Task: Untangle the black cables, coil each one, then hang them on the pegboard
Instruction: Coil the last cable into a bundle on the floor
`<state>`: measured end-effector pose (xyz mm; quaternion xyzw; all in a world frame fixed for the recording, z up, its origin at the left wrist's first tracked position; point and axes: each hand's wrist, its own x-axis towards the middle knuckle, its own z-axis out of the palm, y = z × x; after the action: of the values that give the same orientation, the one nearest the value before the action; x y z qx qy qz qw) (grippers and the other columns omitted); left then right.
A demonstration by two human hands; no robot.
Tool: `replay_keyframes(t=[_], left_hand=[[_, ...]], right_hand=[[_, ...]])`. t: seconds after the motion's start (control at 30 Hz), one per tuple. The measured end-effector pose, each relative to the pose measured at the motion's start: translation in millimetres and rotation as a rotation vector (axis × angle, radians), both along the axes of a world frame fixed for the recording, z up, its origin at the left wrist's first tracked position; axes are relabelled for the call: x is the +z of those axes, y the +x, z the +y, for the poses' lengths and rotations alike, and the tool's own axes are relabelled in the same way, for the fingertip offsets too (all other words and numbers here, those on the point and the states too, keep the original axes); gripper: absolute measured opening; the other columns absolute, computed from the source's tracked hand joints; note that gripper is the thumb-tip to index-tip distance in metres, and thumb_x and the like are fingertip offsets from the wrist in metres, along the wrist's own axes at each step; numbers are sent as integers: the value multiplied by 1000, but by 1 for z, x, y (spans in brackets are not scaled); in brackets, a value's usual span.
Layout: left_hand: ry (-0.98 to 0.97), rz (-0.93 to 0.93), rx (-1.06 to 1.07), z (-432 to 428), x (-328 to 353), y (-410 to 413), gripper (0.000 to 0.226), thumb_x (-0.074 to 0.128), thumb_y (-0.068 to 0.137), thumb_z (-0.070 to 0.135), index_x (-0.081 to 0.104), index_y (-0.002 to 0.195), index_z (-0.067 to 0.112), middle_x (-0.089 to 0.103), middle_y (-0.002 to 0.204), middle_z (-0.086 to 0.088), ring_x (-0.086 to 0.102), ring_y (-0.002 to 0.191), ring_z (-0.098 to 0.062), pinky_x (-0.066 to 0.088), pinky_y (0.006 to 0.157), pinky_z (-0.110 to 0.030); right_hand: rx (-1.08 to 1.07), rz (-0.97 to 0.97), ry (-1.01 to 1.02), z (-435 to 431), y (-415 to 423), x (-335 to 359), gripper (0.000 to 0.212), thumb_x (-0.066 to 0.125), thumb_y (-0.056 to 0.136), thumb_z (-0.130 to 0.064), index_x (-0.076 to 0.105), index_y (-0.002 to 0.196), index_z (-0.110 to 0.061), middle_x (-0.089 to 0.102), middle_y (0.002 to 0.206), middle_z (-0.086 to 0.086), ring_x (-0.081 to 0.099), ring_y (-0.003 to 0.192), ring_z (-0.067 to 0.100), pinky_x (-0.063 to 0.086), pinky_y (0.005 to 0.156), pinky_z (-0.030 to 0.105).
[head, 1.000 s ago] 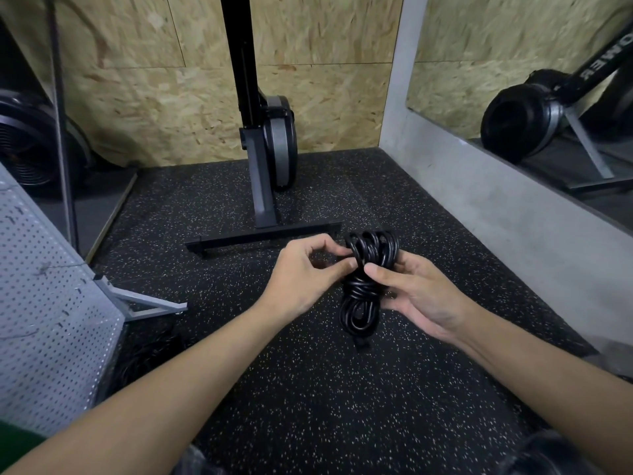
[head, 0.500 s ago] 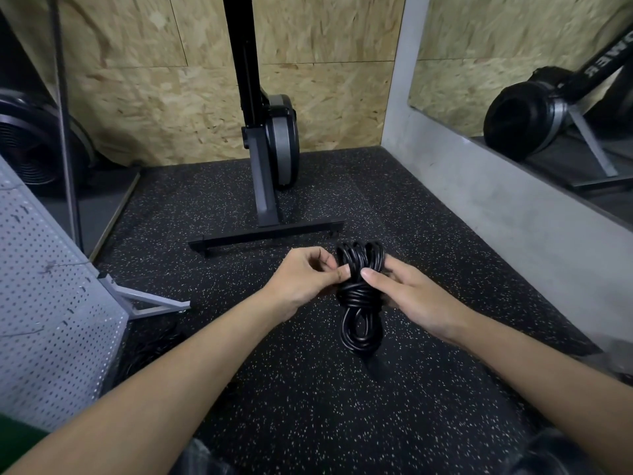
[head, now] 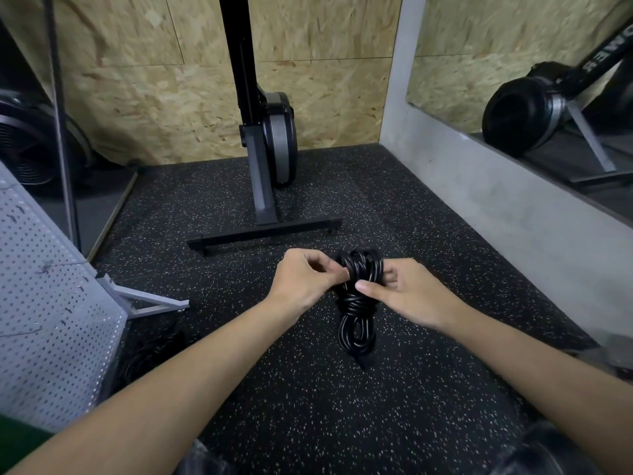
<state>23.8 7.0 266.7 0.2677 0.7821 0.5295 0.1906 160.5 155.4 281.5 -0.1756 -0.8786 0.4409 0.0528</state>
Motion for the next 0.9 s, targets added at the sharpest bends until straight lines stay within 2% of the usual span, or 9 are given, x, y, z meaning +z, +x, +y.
replay_keyframes(t=[0.1,0.23,0.33,0.4,0.5,0.63,0.77,0.83,0.9], left_hand=[[-48,-1,7,3,-2,2,22,90,78,17,75,64,25,77,76,8,74,84,-12,59,92,-35],[-65,-5,-39,-3,-4,0,22,89,78,17,76,64,27,78,79,10,73,87,-12,58,94,-38],[-59,58,-4,-3,-5,3,25,89,79,18,70,62,22,74,72,7,67,70,-9,55,73,-24],[-69,127,51,-1,-6,7,32,86,81,12,64,59,20,67,64,6,54,54,-1,43,54,-14],[-61,137,95,3,-8,13,29,81,84,8,63,63,17,64,64,7,49,45,2,36,47,-10],[-14,165,106,7,-7,14,23,76,89,9,67,69,18,67,68,9,55,53,7,39,51,-8],[-4,227,-34,2,-7,11,13,78,91,11,77,87,23,75,86,13,66,81,7,45,72,-2],[19,230,-67,-2,-10,7,17,84,86,6,76,87,21,75,84,11,68,83,3,51,78,-9],[61,182,-76,-5,-12,3,23,90,79,9,69,82,19,74,81,5,70,78,-9,58,78,-24]], right_hand=[[-51,-16,149,-3,0,-1,12,75,94,-36,77,102,-27,80,97,-7,75,93,9,60,92,41],[-126,-68,188,-2,3,4,25,82,86,-45,80,94,-21,80,90,1,77,87,19,62,85,43],[-102,-25,278,-7,3,6,20,83,86,-38,79,99,-23,78,86,-2,74,81,14,62,81,37],[-74,-21,372,-12,0,5,22,81,89,-35,77,103,-18,72,84,-6,67,73,8,56,71,27],[-75,-52,424,-15,-4,4,20,78,92,-35,72,95,-15,65,79,-4,57,67,8,43,59,23],[-130,15,388,-9,-5,0,24,82,88,-36,72,96,-16,72,85,-3,69,76,13,60,75,36],[-209,72,255,6,1,1,38,90,80,-31,66,106,-18,75,88,-5,73,80,9,62,82,33],[-189,78,209,10,5,1,41,91,78,-29,63,107,-22,75,86,-4,74,78,5,62,80,27],[-134,74,178,9,8,3,39,89,80,-25,63,109,-25,74,86,-8,74,78,-1,60,75,19]])
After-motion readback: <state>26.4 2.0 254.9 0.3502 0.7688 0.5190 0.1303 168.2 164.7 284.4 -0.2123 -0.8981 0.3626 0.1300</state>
